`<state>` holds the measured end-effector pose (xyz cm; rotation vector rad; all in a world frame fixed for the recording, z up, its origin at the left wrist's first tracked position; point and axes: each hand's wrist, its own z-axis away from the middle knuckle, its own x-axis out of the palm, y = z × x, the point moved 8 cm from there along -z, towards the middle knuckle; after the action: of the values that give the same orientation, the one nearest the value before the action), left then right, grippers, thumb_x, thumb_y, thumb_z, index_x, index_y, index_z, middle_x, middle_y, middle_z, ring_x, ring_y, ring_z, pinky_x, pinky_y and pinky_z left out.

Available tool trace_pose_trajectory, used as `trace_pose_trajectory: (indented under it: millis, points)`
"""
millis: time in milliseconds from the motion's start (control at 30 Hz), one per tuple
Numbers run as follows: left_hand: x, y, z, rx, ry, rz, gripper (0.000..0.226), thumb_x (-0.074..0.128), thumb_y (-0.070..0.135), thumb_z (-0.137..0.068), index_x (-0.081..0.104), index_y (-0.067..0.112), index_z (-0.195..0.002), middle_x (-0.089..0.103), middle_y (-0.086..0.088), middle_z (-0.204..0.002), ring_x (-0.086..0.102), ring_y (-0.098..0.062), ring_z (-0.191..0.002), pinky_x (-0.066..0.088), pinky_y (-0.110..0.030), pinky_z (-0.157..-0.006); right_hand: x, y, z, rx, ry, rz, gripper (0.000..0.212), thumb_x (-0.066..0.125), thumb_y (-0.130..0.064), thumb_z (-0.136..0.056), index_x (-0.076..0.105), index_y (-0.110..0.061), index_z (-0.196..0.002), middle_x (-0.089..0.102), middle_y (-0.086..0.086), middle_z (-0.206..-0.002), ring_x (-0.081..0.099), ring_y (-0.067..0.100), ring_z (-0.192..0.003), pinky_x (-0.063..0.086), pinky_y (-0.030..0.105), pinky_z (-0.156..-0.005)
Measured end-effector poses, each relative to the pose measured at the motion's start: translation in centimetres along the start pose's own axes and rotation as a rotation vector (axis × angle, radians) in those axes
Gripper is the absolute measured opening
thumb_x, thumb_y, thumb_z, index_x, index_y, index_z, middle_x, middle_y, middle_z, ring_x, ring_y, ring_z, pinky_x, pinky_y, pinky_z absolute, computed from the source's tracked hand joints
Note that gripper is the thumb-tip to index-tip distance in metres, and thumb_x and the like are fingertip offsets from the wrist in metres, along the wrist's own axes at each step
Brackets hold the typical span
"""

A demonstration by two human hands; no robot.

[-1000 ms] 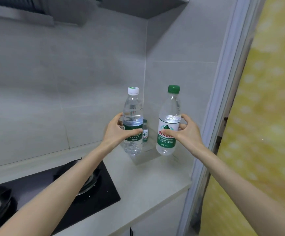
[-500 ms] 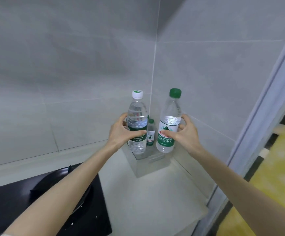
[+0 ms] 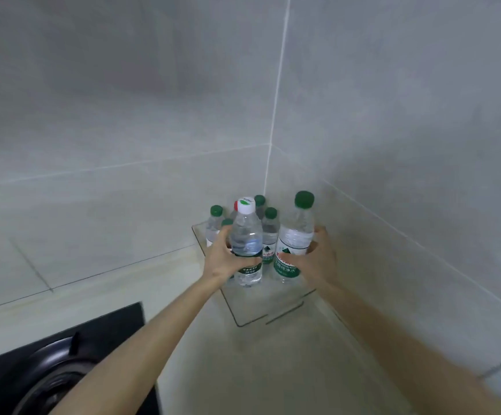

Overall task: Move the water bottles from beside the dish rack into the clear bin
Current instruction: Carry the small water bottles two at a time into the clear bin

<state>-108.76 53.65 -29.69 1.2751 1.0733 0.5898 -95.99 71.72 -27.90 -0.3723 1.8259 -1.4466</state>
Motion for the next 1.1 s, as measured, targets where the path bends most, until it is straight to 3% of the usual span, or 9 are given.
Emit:
trace_pose_trajectory:
  millis: [100, 200, 400, 500, 567, 700, 933, 1000, 1100]
  points:
    - [2.2, -2.9, -1.8, -0.076, -0.053, 0.008, 0.081, 0.093, 0.02, -0.048, 0.047, 0.026, -0.114, 0.062, 0.007, -0.106, 0.06, -0.016, -0.1, 0.05, -0.029, -0.084, 1.8, 2.7, -2.1, 0.063, -0.011, -0.018, 0.072, 0.092, -0.012, -0.058, 0.044, -0.022, -0.111, 0.067, -0.003, -0.098, 0.068, 0.017, -0.091, 0.058, 0.035, -0.081]
    - [4.3, -5.6, -3.2, -0.158, -0.079, -0.001, 0.086, 0.087, 0.034, -0.036, 0.042, 0.031, -0.109, 0.06, 0.01, -0.101, 0.06, -0.02, -0.104, 0.051, -0.038, -0.091, 3.6, 4.5, -3.7, 0.066, -0.044, -0.034, 0.07, 0.089, 0.001, -0.058, 0.045, -0.015, -0.11, 0.066, -0.003, -0.095, 0.067, 0.015, -0.087, 0.056, 0.022, -0.072]
    - [6.9, -8.9, -4.6, -0.185, -0.108, 0.063, 0.061, 0.078, -0.015, -0.064, 0.041, 0.015, -0.103, 0.054, 0.009, -0.093, 0.054, -0.012, -0.09, 0.046, -0.007, -0.068, 6.1, 6.8, -5.4, 0.052, -0.099, 0.013, 0.067, 0.087, 0.003, -0.059, 0.052, -0.007, -0.115, 0.067, 0.006, -0.103, 0.066, 0.016, -0.088, 0.05, 0.009, -0.067]
    - [7.7, -10.6, -5.4, -0.208, -0.094, -0.003, 0.072, 0.087, 0.001, -0.054, 0.04, 0.024, -0.103, 0.056, 0.009, -0.096, 0.058, -0.022, -0.1, 0.052, -0.029, -0.083, 6.9, 7.3, -6.0, 0.057, -0.105, 0.05, 0.066, 0.089, -0.003, -0.06, 0.052, -0.007, -0.114, 0.063, 0.001, -0.099, 0.06, 0.013, -0.083, 0.044, 0.004, -0.062]
    - [8.0, -11.5, -5.6, -0.223, -0.096, -0.029, 0.071, 0.085, 0.012, -0.047, 0.04, 0.029, -0.1, 0.056, 0.013, -0.093, 0.06, -0.026, -0.099, 0.053, -0.038, -0.082, 7.3, 8.1, -6.4, 0.068, -0.099, 0.041, 0.069, 0.09, -0.004, -0.057, 0.05, -0.012, -0.112, 0.063, -0.001, -0.101, 0.063, 0.019, -0.091, 0.049, 0.015, -0.072]
    - [8.2, -11.8, -5.4, -0.227, -0.075, -0.044, 0.067, 0.087, 0.003, -0.056, 0.044, 0.02, -0.104, 0.055, 0.016, -0.088, 0.056, -0.007, -0.082, 0.045, -0.015, -0.069, 7.8, 10.1, -7.0, 0.145, -0.077, 0.012, 0.071, 0.092, -0.003, -0.054, 0.046, -0.017, -0.106, 0.064, 0.0, -0.103, 0.065, 0.02, -0.095, 0.053, 0.029, -0.077]
    - [8.1, -11.8, -4.6, -0.27, -0.092, 0.012, 0.065, 0.085, -0.001, -0.062, 0.044, 0.01, -0.111, 0.057, 0.001, -0.103, 0.055, -0.015, -0.095, 0.048, -0.029, -0.086, 7.4, 7.9, -8.0, -0.005, -0.133, 0.04, 0.062, 0.09, -0.015, -0.061, 0.052, -0.029, -0.108, 0.068, -0.008, -0.11, 0.065, 0.006, -0.097, 0.054, 0.027, -0.082]
    - [8.1, -12.5, -4.2, -0.379, -0.094, 0.071, 0.063, 0.081, -0.004, -0.065, 0.044, 0.01, -0.114, 0.06, -0.007, -0.111, 0.057, -0.021, -0.098, 0.051, -0.037, -0.089, 7.1, 6.0, -8.6, -0.124, -0.171, 0.111, 0.065, 0.087, -0.024, -0.062, 0.053, -0.031, -0.117, 0.067, -0.01, -0.114, 0.065, 0.009, -0.102, 0.055, 0.032, -0.085]
    - [8.7, -13.9, -2.5, -0.742, -0.13, 0.428, 0.054, 0.066, -0.008, -0.079, 0.045, 0.003, -0.128, 0.058, -0.02, -0.123, 0.057, -0.023, -0.083, 0.054, -0.037, -0.071, 6.7, 4.3, -9.4, -0.229, -0.204, 0.231, 0.056, 0.082, -0.025, -0.07, 0.058, -0.023, -0.12, 0.066, -0.005, -0.114, 0.063, 0.015, -0.103, 0.054, 0.04, -0.09]
